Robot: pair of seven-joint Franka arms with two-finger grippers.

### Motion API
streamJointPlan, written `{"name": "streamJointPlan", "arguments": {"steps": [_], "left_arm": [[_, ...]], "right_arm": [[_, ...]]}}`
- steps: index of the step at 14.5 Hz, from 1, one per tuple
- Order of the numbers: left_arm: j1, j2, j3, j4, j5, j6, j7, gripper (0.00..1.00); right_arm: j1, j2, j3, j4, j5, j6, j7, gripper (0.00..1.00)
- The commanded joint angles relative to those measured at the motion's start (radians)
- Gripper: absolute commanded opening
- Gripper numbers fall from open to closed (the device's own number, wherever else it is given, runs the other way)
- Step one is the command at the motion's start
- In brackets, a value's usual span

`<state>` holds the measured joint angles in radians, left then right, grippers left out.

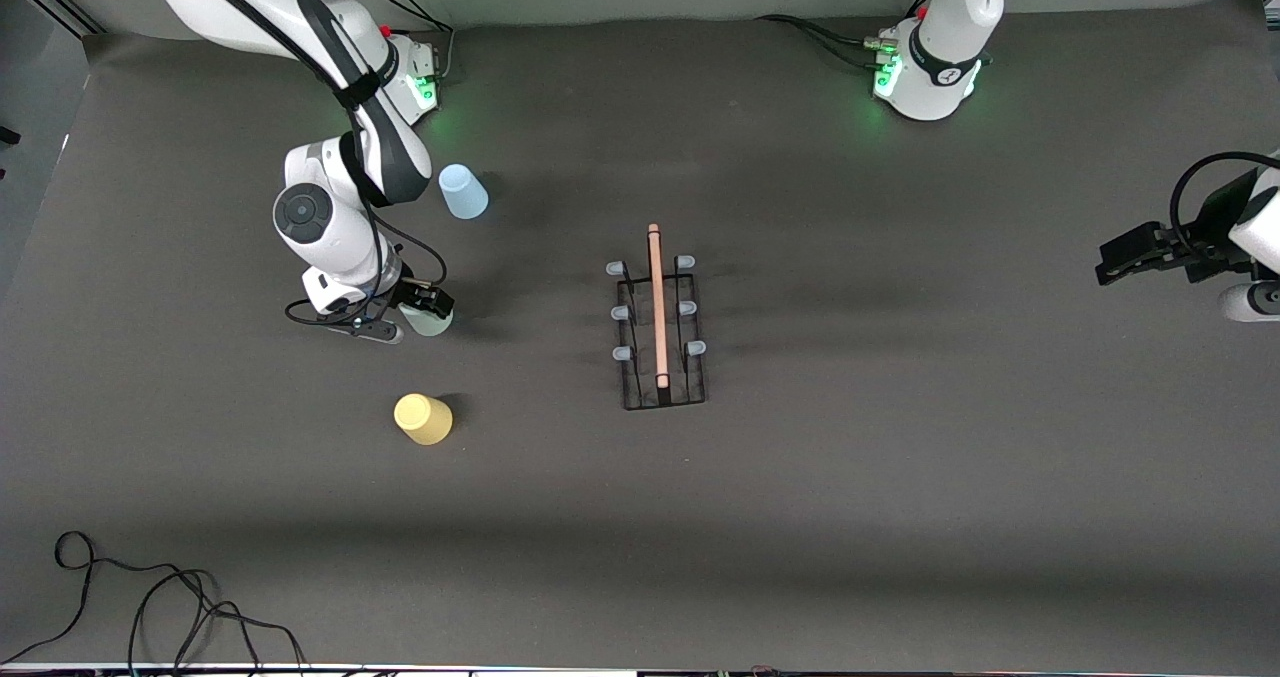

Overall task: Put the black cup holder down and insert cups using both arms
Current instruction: 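Lower the right gripper around the pale green cup and close it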

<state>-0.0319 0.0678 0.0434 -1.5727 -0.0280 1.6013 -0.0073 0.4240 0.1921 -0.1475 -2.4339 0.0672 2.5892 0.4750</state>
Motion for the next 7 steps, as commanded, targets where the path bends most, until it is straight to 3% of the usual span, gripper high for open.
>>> {"name": "streamJointPlan", "arguments": {"steps": [1, 5, 7], "left_arm": [[-0.042, -0.014, 0.013, 0.008, 0.061, -0.035, 0.000, 1.00], [-0.037, -0.005, 0.007, 0.028, 0.062, -0.035, 0.003, 1.00], [-0.040, -0.006, 0.007, 0.028, 0.062, -0.047, 0.000, 1.00]], "right_arm": [[0.009, -0.026, -0.004, -0.011, -0.014, -0.015, 0.019, 0.81], [0.009, -0.020, -0.006, -0.010, -0.014, -0.009, 0.014, 0.49], [0.007, -0.034, -0.006, -0.008, -0.014, -0.015, 0.014, 0.26]]}}
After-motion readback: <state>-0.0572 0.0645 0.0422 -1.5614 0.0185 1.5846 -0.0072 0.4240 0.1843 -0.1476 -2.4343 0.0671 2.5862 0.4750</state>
